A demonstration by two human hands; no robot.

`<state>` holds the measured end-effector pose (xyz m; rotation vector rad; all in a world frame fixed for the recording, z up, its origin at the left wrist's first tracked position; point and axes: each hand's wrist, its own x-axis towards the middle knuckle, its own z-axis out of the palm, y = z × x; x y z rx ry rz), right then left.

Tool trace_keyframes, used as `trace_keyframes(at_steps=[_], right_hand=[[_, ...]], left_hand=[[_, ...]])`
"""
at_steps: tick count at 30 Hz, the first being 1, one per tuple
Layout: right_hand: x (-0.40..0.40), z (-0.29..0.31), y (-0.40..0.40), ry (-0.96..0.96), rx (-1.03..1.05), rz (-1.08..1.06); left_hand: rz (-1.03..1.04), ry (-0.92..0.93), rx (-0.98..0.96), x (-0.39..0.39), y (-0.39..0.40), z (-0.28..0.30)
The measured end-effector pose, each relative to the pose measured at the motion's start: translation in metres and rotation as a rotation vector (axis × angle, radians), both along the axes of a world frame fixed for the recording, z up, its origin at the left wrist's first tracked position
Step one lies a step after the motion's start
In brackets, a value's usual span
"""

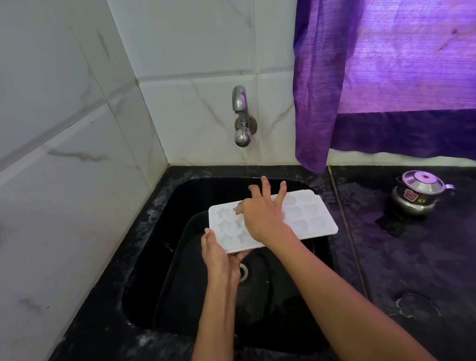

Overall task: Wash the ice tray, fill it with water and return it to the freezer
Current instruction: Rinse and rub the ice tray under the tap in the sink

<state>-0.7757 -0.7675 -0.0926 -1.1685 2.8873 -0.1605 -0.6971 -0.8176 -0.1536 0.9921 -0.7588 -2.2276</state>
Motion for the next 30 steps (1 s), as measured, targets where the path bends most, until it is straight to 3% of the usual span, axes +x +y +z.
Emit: trace_keyframes(at_steps=[18,25,30], right_hand=[[-0.004,0.001,-0.001,-0.032,0.030,0.025],[-0.002,0.005,-0.012,-0.022,-0.120,0.064],[0.003,0.007,-0.023,-0.006,-0.014,0.144]], left_hand=[[0.007,-0.007,0.003,-0.002,-0.001,-0.001],[0.015,0.006,0.004,0.000,-0.002,0.000],[0.018,0.000,-0.003,0.002,-0.002,0.001]])
